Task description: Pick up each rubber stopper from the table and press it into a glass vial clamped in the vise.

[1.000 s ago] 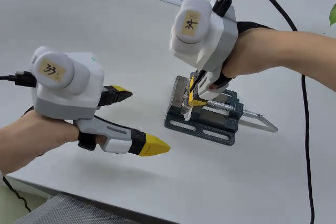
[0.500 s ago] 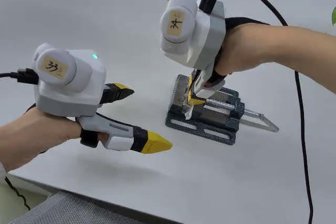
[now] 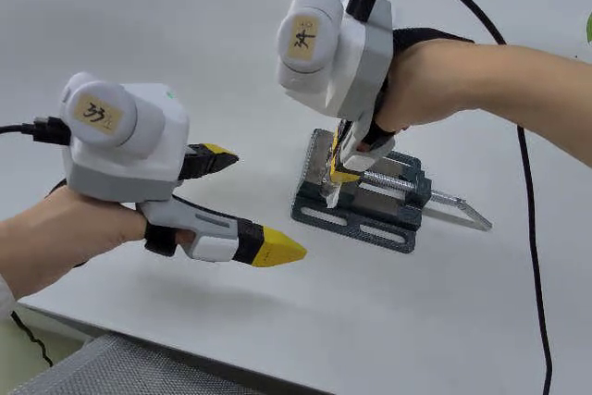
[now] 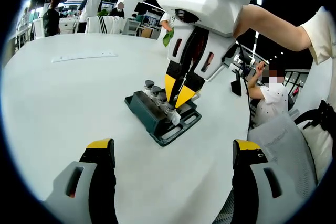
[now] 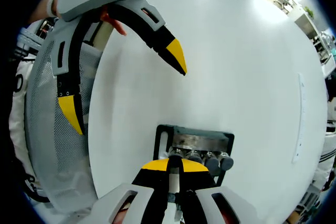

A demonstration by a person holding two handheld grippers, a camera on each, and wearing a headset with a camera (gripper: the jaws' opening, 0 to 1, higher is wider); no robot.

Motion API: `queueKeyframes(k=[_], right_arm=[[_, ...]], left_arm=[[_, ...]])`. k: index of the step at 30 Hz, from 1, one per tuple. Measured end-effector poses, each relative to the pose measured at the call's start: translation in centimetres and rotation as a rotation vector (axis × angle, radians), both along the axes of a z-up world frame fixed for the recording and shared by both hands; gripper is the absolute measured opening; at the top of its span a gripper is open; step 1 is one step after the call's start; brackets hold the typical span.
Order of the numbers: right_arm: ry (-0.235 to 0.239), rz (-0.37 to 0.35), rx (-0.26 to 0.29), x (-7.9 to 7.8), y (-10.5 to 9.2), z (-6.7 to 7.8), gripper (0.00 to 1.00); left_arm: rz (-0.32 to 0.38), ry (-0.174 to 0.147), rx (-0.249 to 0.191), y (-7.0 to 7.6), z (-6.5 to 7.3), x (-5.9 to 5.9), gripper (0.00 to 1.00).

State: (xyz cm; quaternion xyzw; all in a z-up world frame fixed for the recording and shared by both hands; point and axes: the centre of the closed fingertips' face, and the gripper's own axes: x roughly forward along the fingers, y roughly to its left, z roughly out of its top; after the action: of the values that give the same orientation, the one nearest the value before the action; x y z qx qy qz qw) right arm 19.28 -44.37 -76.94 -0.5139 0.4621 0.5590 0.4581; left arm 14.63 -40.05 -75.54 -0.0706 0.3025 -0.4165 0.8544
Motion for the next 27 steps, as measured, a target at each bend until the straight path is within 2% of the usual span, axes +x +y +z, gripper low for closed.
queueKeyframes(k=[2, 3, 6, 7, 8, 9, 10, 15, 20, 21, 27], right_arm=[[-0.001, 0.022, 0.003, 0.0, 0.0, 0.0, 0.03], [0.003, -0.006, -0.001, 0.0, -0.1, 0.0, 0.03], [-0.012, 0.009, -0.016, -0.1, 0.0, -0.1, 0.04], [-0.03, 0.061, -0.021, 0.1, 0.2, -0.2, 0.04], [-0.024, 0.025, -0.025, -0.3, 0.1, -0.1, 0.04], [-0.023, 0.032, -0.028, -0.2, 0.0, -0.1, 0.04], [-0.007, -0.005, -0.026, 0.1, 0.1, -0.2, 0.04], [-0.043, 0.037, 0.013, -0.3, -0.1, 0.1, 0.04], [-0.046, 0.024, 0.055, -0.1, -0.2, 0.2, 0.03], [-0.053, 0.06, 0.062, -0.1, -0.1, 0.2, 0.03], [-0.019, 0.046, 0.067, 0.1, -0.1, 0.2, 0.02]], left_arm=[[0.002, 0.002, -0.001, 0.1, 0.0, 0.0, 0.93], [0.006, 0.003, -0.001, 0.1, -0.1, 0.0, 0.93], [0.007, 0.004, -0.001, 0.2, -0.2, -0.1, 0.93], [0.009, 0.004, -0.001, 0.2, -0.2, -0.1, 0.93], [0.009, 0.006, -0.002, 0.2, -0.2, -0.2, 0.93], [0.009, 0.007, 0.0, 0.2, -0.2, -0.2, 0.93], [0.011, 0.003, 0.003, 0.3, -0.1, -0.1, 0.93], [0.006, -0.006, 0.006, 0.3, 0.4, -0.1, 0.93], [-0.004, -0.027, 0.019, 0.3, 1.1, 0.1, 0.93], [-0.004, -0.028, 0.013, 0.3, 1.4, 0.2, 0.93], [-0.005, -0.043, 0.023, 0.4, 2.1, 0.4, 0.93]])
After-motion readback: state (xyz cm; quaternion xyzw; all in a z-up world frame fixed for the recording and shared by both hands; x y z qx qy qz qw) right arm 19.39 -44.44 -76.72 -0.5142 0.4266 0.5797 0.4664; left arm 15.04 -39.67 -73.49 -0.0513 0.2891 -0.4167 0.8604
